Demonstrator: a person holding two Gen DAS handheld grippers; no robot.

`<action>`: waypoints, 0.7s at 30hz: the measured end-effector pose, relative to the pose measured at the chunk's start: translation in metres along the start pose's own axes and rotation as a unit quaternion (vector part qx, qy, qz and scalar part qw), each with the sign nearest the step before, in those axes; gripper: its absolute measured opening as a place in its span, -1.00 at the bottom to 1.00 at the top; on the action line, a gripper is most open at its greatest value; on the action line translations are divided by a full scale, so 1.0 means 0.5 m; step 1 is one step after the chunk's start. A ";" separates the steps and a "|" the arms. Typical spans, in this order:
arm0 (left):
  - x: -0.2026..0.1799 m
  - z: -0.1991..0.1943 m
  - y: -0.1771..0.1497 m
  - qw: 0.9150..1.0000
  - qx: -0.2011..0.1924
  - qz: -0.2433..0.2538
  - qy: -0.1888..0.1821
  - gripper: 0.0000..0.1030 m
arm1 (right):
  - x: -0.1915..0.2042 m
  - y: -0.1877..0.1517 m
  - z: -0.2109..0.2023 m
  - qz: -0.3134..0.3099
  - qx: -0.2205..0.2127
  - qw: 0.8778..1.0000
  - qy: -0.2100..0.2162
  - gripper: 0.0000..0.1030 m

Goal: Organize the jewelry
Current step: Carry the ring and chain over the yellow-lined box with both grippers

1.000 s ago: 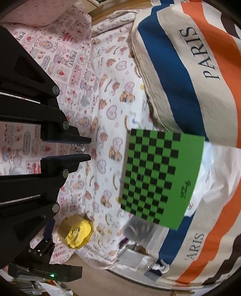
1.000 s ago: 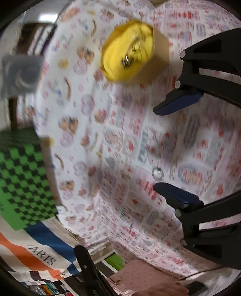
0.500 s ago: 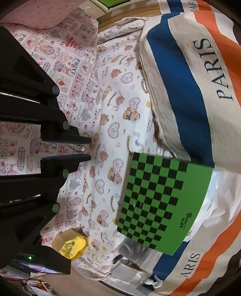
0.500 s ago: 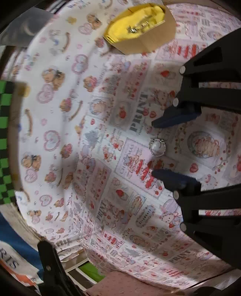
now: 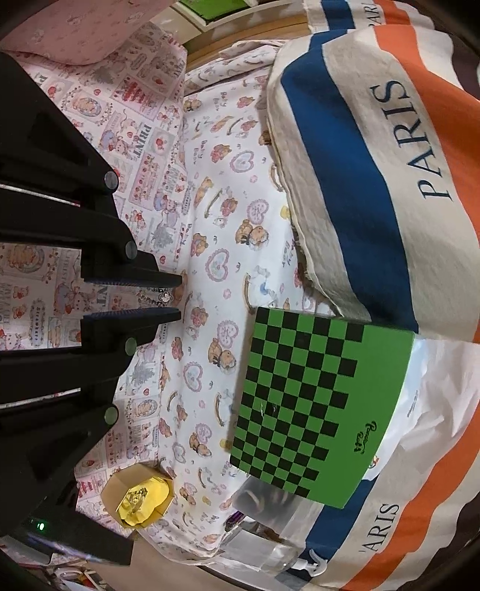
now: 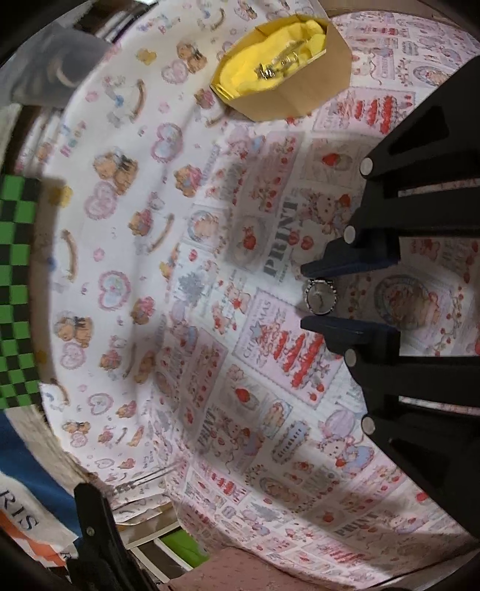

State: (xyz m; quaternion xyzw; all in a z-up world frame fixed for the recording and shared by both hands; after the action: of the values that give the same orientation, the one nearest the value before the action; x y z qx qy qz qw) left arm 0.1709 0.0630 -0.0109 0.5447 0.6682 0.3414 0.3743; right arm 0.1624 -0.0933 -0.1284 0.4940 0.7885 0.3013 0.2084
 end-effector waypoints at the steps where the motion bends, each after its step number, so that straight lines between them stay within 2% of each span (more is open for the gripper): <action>1: -0.001 0.000 0.000 1.000 -0.002 0.003 0.003 -0.82 | -0.001 0.003 -0.005 0.003 -0.010 1.000 0.001 -0.61; 4: 0.000 -0.002 0.002 1.000 -0.008 0.004 0.005 -0.82 | -0.006 0.012 -0.020 0.018 -0.030 0.999 0.009 -0.61; 10: -0.001 -0.013 0.009 1.000 -0.020 0.005 0.003 -0.82 | -0.030 0.050 -0.082 0.021 -0.092 0.995 -0.007 -0.61; 16: -0.022 -0.034 0.014 0.999 -0.033 0.018 -0.005 -0.81 | -0.058 0.068 -0.141 0.039 -0.140 0.989 -0.002 -0.61; 19: -0.045 -0.059 0.022 0.999 -0.033 0.018 -0.024 -0.81 | -0.078 0.074 -0.172 0.046 -0.162 0.986 -0.012 -0.61; 21: -0.076 -0.105 0.040 0.996 -0.054 0.020 -0.063 -0.81 | -0.095 0.081 -0.195 0.047 -0.181 0.982 -0.017 -0.61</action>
State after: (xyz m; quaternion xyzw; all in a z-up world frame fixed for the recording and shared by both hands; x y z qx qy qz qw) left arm 0.1393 0.0264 0.0369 0.5576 0.6129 0.3489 0.4378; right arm 0.1479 -0.1492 -0.0280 0.4895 0.6936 0.4396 0.2933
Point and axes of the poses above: each gripper's, at about its wrist camera, not at the fingertips, and z roughly the way its jaws point, x to its left, y to its top, the point moved 9 cm from there along z, roughly the way its jaws point, and after that the axes turned 4 degrees about -x, right-handed, at the moved point
